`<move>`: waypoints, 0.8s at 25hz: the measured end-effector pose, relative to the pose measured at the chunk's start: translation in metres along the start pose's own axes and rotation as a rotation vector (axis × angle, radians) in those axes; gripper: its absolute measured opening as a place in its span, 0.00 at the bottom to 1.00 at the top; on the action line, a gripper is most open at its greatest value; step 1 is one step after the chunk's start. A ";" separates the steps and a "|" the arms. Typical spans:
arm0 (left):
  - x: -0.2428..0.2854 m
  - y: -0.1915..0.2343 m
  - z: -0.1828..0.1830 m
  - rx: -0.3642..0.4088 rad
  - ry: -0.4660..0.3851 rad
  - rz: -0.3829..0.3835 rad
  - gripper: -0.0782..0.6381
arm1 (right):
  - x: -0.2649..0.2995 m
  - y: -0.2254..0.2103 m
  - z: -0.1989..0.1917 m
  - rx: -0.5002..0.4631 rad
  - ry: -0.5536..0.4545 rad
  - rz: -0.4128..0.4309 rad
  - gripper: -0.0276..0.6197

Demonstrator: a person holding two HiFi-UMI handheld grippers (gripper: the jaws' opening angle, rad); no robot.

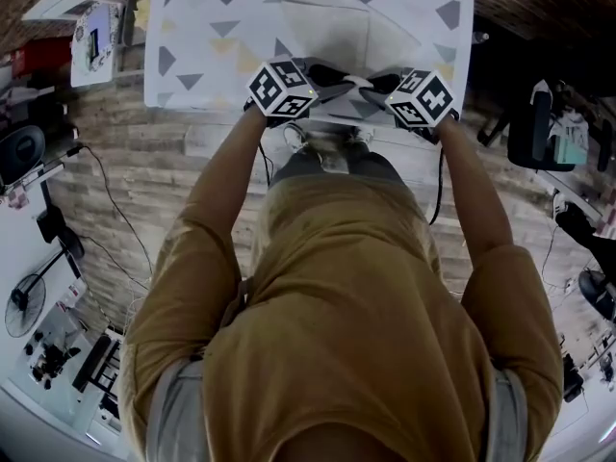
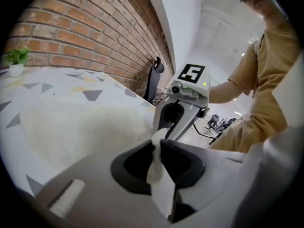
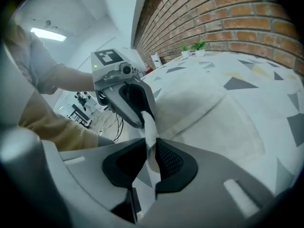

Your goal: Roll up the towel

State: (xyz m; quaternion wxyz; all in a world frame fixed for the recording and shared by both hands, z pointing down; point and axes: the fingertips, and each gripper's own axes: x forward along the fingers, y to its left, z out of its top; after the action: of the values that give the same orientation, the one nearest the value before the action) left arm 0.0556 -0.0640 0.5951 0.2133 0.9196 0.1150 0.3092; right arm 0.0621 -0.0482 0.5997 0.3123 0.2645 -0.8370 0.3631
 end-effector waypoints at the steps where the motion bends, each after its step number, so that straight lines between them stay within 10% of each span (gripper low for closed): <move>1: -0.001 0.004 0.000 -0.016 0.000 0.014 0.26 | -0.003 -0.003 0.000 0.008 -0.006 -0.016 0.13; 7: -0.001 0.016 -0.002 -0.071 0.009 0.073 0.26 | -0.016 -0.020 -0.003 0.041 -0.039 -0.135 0.13; 12: 0.005 0.019 -0.001 -0.061 0.035 0.080 0.26 | -0.033 -0.017 0.024 -0.153 -0.089 -0.360 0.13; 20: 0.007 0.025 -0.007 -0.017 0.116 0.150 0.26 | 0.013 -0.014 -0.001 -0.244 0.049 -0.339 0.12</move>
State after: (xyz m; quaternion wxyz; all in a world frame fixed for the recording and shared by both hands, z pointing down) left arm 0.0587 -0.0812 0.6148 0.1904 0.9043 0.0552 0.3780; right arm 0.0628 -0.0583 0.6157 0.4188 0.3529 -0.8105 0.2075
